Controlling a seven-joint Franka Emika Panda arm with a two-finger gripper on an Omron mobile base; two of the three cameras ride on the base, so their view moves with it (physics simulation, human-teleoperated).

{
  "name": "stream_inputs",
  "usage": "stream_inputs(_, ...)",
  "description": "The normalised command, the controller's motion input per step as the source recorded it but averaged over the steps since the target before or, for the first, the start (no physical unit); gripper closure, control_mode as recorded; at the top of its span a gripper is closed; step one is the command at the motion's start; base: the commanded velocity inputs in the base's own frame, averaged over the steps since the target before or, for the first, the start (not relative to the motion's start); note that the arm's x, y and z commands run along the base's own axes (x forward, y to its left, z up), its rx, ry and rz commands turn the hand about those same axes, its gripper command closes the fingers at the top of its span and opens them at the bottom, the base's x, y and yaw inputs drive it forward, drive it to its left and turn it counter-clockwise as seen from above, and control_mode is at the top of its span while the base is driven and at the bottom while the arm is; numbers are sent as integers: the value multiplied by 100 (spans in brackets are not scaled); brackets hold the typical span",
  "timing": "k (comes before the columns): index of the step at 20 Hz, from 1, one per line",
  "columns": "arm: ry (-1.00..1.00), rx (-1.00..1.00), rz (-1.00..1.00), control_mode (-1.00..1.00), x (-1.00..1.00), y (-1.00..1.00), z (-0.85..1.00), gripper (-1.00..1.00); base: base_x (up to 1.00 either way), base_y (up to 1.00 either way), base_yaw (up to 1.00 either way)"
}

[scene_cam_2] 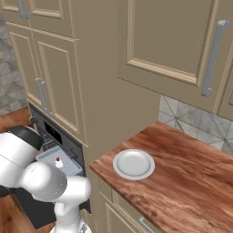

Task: Take the baked cake out of the oven and place it on the plate for cooling. Then close the oven door.

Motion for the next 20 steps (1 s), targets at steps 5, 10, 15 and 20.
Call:
stream_inputs(5, -9, 0, 4, -100, 0, -32, -15, -100, 0, 0, 0)
stream_inputs(10, -2, 5, 1, -100, 15, -49, -15, -100, 0, 0, 0)
stream_inputs(15, 0, 8, 0, -100, 28, -44, -9, -100, 0, 0, 0)
stream_inputs(20, 1, 3, 0, -100, 11, -26, -27, -100, 0, 0, 0)
